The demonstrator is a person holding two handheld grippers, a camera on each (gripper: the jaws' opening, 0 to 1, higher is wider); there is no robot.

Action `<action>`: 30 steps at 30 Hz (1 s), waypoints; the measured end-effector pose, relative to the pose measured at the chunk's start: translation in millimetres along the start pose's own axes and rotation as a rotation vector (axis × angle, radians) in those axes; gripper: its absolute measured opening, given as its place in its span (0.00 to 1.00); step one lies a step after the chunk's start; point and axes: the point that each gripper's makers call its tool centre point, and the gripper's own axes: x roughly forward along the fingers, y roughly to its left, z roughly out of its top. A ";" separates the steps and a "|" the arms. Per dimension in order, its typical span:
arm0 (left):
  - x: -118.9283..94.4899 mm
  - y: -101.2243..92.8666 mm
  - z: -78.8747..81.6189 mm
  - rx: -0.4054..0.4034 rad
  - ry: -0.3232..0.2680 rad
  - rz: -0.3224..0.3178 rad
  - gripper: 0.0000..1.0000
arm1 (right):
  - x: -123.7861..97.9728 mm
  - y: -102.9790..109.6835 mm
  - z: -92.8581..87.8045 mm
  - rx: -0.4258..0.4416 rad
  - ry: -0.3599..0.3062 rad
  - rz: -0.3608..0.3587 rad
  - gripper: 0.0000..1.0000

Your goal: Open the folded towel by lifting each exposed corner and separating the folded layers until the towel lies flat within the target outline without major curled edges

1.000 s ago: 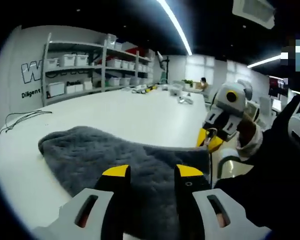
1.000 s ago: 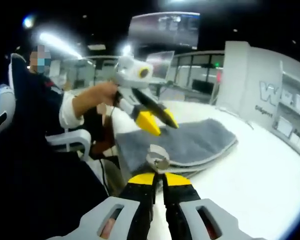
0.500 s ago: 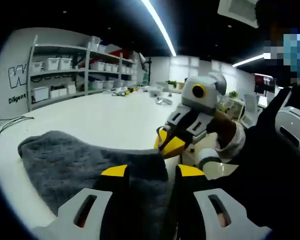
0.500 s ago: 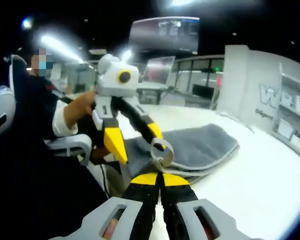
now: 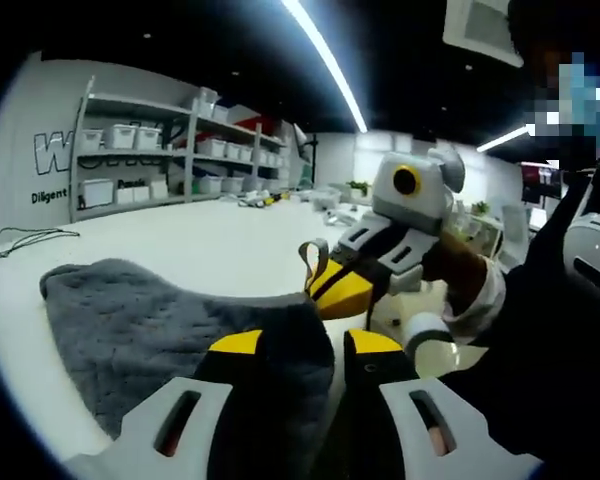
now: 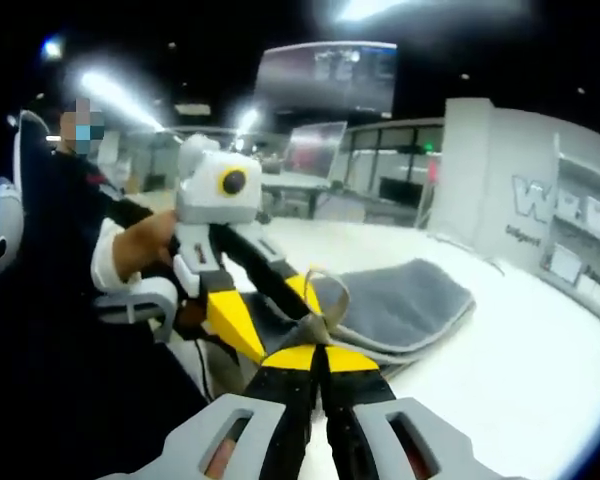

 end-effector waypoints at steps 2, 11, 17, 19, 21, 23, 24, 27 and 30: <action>-0.2 -1.8 1.3 -0.037 -0.020 -0.003 0.27 | 0.7 0.3 1.3 -0.005 -0.004 -0.002 0.00; 0.0 -4.0 7.3 -0.120 -0.116 0.034 0.23 | 2.6 -0.7 9.7 -0.011 -0.039 -0.024 0.00; 0.9 -0.9 5.5 -0.146 -0.123 0.046 0.18 | 4.4 -0.3 21.6 0.014 -0.099 -0.023 0.00; -1.2 2.2 8.2 -0.161 -0.144 0.055 0.13 | 5.1 -0.7 22.6 0.014 -0.106 -0.024 0.00; -3.2 6.4 8.1 -0.177 -0.148 0.068 0.09 | 5.6 -0.1 23.6 0.022 -0.113 -0.018 0.00; -5.6 9.8 9.6 -0.183 -0.159 0.080 0.06 | 6.0 -0.6 24.2 0.022 -0.115 -0.020 0.00; -6.5 11.6 11.1 -0.175 -0.170 0.091 0.05 | 6.1 -0.9 24.5 0.022 -0.116 -0.021 0.00; -7.1 14.3 10.2 -0.176 -0.168 0.101 0.04 | 6.5 -2.2 24.6 0.027 -0.115 -0.022 0.00; -9.2 18.7 10.1 -0.195 -0.172 0.116 0.04 | 5.5 -3.8 26.4 0.049 -0.128 -0.021 0.00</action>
